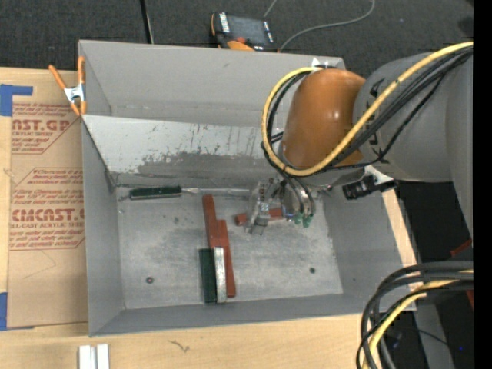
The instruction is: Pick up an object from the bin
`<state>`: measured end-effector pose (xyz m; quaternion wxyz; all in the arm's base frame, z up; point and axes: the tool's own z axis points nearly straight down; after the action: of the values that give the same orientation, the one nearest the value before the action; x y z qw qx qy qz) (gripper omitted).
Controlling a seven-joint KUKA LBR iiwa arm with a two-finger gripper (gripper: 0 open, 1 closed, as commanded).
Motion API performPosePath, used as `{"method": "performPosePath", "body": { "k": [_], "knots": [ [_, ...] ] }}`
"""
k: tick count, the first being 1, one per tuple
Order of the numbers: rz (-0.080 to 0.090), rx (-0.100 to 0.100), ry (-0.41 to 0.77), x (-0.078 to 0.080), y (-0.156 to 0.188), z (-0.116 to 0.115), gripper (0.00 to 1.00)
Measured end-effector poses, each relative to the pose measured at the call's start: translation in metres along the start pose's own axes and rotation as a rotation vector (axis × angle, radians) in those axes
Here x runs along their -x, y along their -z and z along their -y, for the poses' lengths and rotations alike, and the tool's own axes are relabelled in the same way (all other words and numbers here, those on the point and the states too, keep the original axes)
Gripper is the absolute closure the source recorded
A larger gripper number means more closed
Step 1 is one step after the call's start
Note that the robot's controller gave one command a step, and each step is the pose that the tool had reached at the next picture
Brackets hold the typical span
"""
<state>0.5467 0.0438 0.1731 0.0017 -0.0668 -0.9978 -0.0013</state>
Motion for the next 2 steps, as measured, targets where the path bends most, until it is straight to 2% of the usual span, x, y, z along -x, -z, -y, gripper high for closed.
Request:
{"method": "performPosePath", "body": {
  "k": [1,2],
  "knots": [
    [0.002,-0.001,0.012,-0.0203,-0.0095,-0.0260,1.00],
    [0.004,-0.002,0.011,-0.0192,-0.0089,-0.0245,0.00]
  ]
}}
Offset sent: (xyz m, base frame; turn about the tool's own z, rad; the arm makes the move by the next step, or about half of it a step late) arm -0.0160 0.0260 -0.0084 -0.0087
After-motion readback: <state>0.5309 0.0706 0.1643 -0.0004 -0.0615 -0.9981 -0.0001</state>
